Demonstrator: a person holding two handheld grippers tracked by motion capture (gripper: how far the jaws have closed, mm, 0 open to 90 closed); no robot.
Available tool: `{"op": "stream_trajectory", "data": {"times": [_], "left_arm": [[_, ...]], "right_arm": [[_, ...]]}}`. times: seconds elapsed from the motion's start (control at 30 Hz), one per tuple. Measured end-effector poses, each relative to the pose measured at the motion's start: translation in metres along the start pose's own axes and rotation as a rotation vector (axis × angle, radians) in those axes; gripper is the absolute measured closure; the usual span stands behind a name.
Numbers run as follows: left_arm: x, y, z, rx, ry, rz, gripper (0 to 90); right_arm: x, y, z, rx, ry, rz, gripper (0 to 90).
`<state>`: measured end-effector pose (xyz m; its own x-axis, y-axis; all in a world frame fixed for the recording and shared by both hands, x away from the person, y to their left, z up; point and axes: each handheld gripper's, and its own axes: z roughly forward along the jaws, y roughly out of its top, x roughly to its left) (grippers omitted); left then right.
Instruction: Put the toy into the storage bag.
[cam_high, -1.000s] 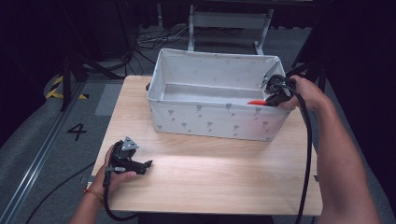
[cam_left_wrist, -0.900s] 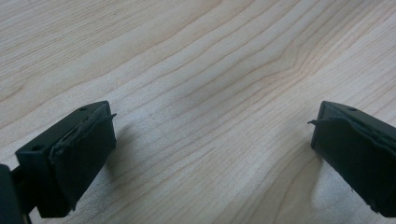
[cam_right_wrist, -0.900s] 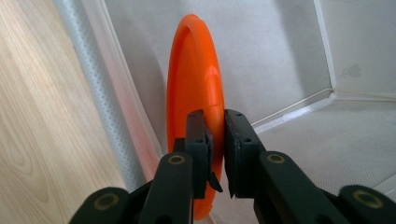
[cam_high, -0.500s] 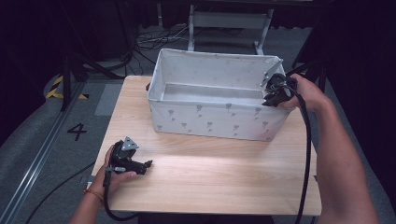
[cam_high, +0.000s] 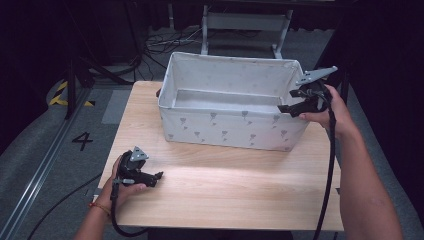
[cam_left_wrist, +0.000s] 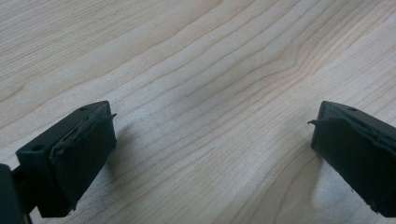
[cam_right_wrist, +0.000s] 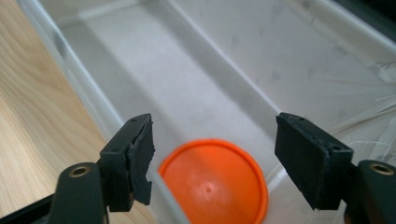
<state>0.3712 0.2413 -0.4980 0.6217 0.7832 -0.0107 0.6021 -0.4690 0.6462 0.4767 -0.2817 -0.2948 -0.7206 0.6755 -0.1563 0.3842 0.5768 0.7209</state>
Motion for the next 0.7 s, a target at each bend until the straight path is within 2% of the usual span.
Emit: {"op": "stream_trajectory", "data": {"times": [0.1, 0.17, 0.2, 0.3, 0.4, 0.5, 0.57, 0.7], "left_arm": [[0.000, 0.000, 0.000, 0.000, 0.000, 0.000, 0.3], [0.000, 0.000, 0.000, 0.000, -0.002, 0.001, 0.2], [0.000, 0.000, 0.000, 0.000, 0.000, -0.001, 0.3], [0.000, 0.000, 0.000, 0.000, 0.000, 0.000, 0.2], [0.000, 0.000, 0.000, 0.000, 0.000, 0.000, 0.3], [0.000, 0.000, 0.000, 0.000, 0.000, 0.000, 0.2], [0.000, 0.000, 0.000, 0.000, 0.000, 0.000, 0.2], [0.000, 0.000, 0.000, -0.001, 0.001, 0.000, 0.3]], "right_arm": [[0.003, -0.003, -0.007, -0.036, -0.011, 0.024, 28.4], [0.006, -0.007, -0.015, -0.053, -0.038, 0.048, 26.8], [0.008, -0.009, -0.018, -0.054, -0.063, 0.047, 26.4], [0.012, -0.013, -0.027, -0.064, -0.079, 0.049, 25.4], [0.019, -0.019, -0.037, -0.103, -0.099, 0.070, 25.5], [0.024, -0.025, -0.045, -0.111, -0.108, 0.069, 25.1], [0.029, -0.029, -0.051, -0.111, -0.133, 0.052, 25.2], [0.038, -0.036, -0.059, -0.107, -0.135, 0.032, 26.3]]}}
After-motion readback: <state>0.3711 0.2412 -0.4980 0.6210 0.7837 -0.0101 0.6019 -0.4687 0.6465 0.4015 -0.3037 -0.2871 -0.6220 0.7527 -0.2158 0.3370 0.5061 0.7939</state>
